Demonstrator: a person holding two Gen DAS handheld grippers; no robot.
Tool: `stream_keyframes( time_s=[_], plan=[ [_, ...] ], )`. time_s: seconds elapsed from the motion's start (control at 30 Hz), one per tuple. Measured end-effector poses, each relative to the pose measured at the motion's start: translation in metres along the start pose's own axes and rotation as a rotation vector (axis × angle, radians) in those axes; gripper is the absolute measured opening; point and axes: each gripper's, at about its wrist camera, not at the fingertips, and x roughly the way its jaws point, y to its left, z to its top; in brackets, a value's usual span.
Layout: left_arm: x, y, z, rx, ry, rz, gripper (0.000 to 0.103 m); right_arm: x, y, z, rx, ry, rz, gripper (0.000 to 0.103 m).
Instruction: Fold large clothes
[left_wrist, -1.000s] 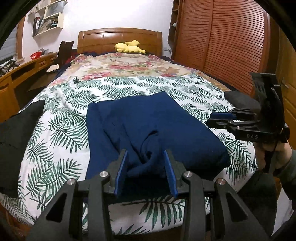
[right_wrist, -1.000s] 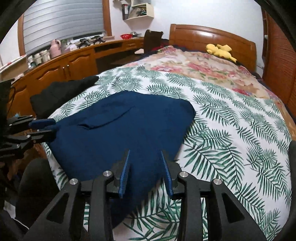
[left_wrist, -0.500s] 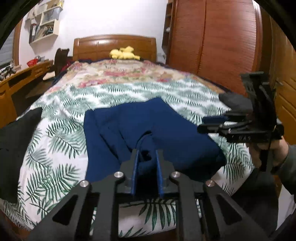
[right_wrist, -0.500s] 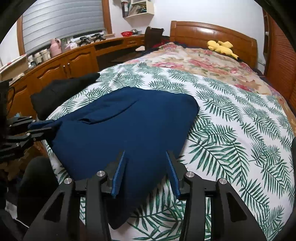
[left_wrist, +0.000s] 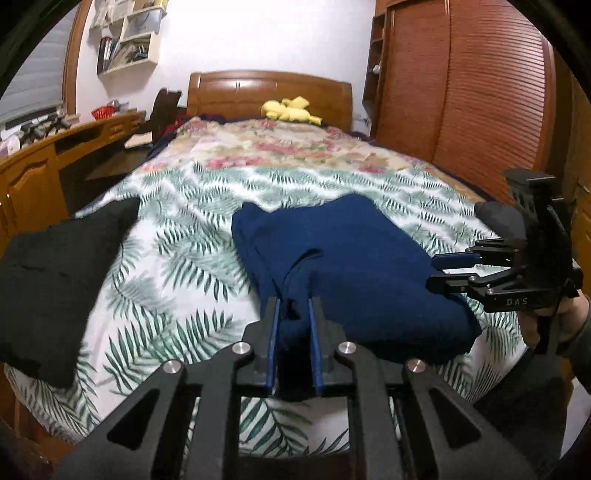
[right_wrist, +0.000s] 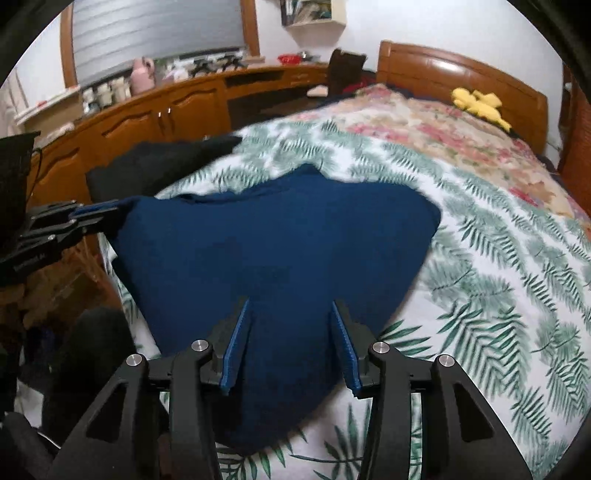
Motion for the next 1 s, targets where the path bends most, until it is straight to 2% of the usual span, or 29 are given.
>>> stream_keyframes(
  time_s=[0.07,0.2,0.4,0.47,0.63,0.83,1.0],
  plan=[
    [0.006,0.000,-0.006,-0.002,0.012,-0.006,0.013,0.013,-0.004,-0.006,0.007,0.036,0.012,0.050],
    [0.011,0.001,-0.008,-0.009,0.010,-0.008,0.014,0.010,-0.017,0.001,0.029,0.028,0.039,0.052],
    [0.011,0.003,-0.008,-0.010,0.006,-0.020,0.015,0.017,-0.060,0.035,0.102,-0.003,-0.026,0.052],
    [0.011,0.005,-0.008,-0.025,0.014,-0.026,0.017,0.034,-0.078,0.049,0.100,0.006,-0.068,0.052],
    [0.007,0.009,-0.005,-0.074,0.048,-0.064,0.021,0.072,-0.122,0.072,0.158,0.049,-0.111,0.052],
    [-0.012,0.004,-0.009,-0.030,0.043,-0.022,0.031,0.104,-0.151,0.079,0.199,0.102,-0.106,0.059],
    [-0.021,0.006,-0.019,-0.020,0.065,0.000,0.035,0.112,-0.151,0.082,0.183,0.113,-0.120,0.061]
  ],
)
